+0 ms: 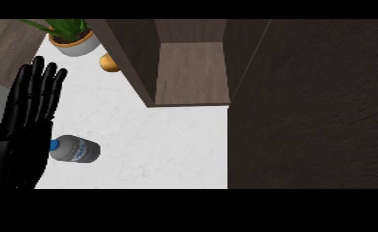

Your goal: Pick up the bottled water, place it into the cabinet and close the cabinet

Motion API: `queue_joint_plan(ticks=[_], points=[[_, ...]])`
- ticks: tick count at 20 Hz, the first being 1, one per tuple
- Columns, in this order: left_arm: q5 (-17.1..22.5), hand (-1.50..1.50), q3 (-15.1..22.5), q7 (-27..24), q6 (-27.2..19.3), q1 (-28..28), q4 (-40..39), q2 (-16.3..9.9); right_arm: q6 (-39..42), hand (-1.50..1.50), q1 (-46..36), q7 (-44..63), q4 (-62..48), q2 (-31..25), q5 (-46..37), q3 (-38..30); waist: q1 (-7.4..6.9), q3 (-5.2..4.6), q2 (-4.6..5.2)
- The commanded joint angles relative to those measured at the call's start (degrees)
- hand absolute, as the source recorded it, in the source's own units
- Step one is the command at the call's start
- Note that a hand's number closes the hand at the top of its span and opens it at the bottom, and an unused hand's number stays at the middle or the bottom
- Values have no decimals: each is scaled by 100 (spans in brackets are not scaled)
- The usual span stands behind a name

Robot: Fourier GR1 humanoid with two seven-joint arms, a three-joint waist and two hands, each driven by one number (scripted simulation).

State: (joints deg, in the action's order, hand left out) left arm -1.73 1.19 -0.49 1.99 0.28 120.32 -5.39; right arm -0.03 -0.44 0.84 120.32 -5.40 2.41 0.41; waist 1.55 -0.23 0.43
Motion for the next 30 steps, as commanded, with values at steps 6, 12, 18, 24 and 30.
queue_joint_plan(ticks=[6, 12, 18, 24, 30], points=[[-360, -150, 211, -29, -198, 1060, 972, 248, 0, -150, 1382, -94, 957, 148, -444, 230, -151, 22, -58], [258, -150, 1535, 1675, -922, 1947, 2005, 533, 523, -150, 1840, 1098, 1721, 50, 885, 700, -174, 28, -92], [-560, -150, 2526, 1946, -1274, 2392, 2564, 537, 763, -150, 2245, 1569, 2547, -344, 1960, -225, -138, 29, -76], [-265, -150, 2470, 2121, -1270, 2742, 3170, 291, 905, -150, 2447, 1323, 2406, -53, 1614, 139, -173, 25, -82], [-852, -150, 2962, 2152, -1628, 2489, 2950, 259, 1017, -150, 2568, 1556, 2721, -208, 2096, -239, -122, 32, -94]])
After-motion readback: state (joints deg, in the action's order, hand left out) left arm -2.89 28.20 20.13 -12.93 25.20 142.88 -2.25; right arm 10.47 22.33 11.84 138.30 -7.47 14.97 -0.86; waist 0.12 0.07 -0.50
